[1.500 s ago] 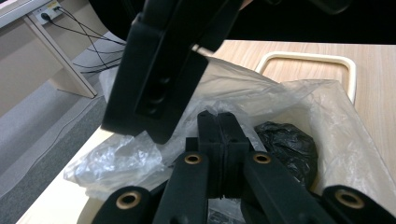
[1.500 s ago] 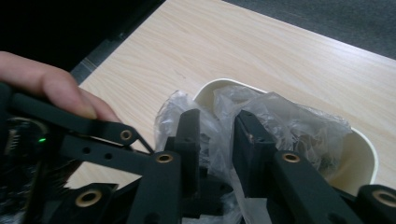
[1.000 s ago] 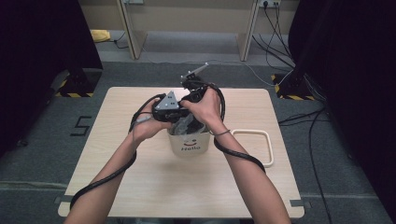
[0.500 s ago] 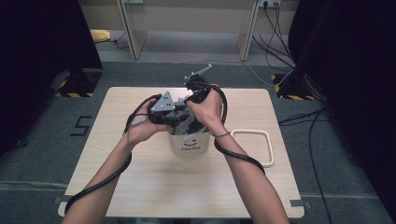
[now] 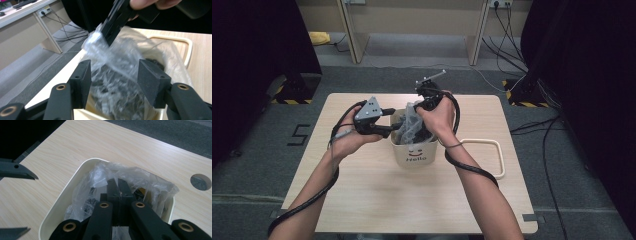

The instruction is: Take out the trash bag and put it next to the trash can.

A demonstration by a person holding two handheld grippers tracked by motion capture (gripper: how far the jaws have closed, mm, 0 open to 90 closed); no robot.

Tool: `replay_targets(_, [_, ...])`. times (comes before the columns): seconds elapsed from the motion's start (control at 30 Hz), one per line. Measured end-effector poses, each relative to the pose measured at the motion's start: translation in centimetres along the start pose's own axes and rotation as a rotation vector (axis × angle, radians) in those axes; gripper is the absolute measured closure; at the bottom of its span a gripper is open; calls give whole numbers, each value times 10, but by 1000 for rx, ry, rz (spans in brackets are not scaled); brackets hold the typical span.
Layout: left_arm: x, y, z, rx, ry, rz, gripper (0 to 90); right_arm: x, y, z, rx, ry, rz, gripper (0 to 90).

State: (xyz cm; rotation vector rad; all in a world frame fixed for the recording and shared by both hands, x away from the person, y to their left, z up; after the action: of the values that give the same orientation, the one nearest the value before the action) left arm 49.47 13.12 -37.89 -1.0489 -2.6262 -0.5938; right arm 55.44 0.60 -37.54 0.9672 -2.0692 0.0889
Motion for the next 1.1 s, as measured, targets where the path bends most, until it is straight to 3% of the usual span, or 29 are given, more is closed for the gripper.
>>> replay_targets(0.23, [11, 12, 19, 57, 22, -42, 373, 4, -3, 1, -11, -25, 2, 900])
replay_targets(0.4, [21, 21, 42, 99, 52, -74, 334, 7, -5, 2, -12, -57, 3, 900])
replay_targets(0.8, [45, 29, 123, 237, 70, -200, 321, 14, -7, 3, -5, -177, -9, 900])
replay_targets(1.1, [55, 20, 175, 289, 84, -269, 321, 17, -7, 3, 10, -242, -19, 900])
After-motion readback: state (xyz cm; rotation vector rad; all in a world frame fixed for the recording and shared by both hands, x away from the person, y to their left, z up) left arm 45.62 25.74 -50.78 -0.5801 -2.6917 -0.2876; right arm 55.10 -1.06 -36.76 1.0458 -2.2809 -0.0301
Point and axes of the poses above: each handheld gripper's, and its own axes: x roughly backward along the jaws, z roughly out of its underside, y roughly to its left, the point moved 8 cm from there along -x, roughly forward along the jaws, and after that the axes turned 10 degrees about -z, right-handed, at the moved point
